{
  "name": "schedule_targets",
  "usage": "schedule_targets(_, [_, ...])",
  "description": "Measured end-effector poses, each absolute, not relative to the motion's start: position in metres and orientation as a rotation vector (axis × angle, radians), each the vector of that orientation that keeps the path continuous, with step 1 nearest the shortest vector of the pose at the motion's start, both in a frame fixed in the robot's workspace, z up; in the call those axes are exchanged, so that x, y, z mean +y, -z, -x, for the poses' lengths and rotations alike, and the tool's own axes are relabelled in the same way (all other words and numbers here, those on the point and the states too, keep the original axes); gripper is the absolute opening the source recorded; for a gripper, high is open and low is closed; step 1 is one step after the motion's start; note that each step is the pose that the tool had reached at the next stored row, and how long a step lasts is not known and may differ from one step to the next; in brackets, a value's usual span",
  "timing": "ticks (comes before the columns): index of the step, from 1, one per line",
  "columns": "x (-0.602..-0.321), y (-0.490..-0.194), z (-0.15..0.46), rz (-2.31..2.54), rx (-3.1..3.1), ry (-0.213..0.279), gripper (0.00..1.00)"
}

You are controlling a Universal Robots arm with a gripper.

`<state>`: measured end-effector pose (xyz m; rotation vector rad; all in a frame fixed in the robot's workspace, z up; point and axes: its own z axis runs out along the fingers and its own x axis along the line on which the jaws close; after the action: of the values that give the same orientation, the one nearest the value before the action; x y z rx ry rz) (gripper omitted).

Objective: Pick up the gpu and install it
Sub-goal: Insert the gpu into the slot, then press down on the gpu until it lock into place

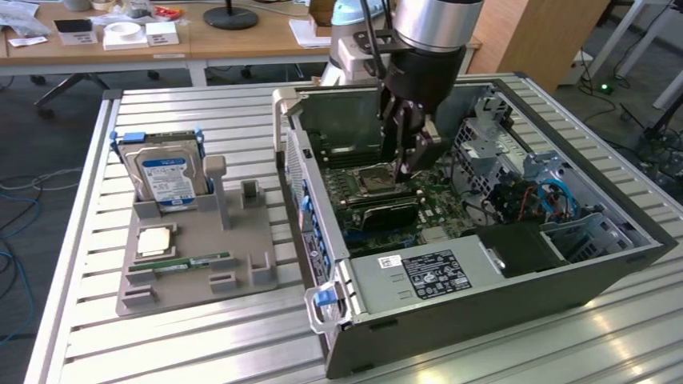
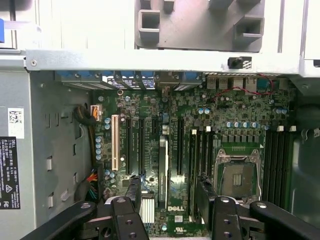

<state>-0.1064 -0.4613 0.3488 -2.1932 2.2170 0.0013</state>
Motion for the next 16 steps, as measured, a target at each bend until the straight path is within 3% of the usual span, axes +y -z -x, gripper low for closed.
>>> schedule_targets(16, [-0.4613, -0.3497, 0.1065, 2.193, 2.217, -0.001, 0.56])
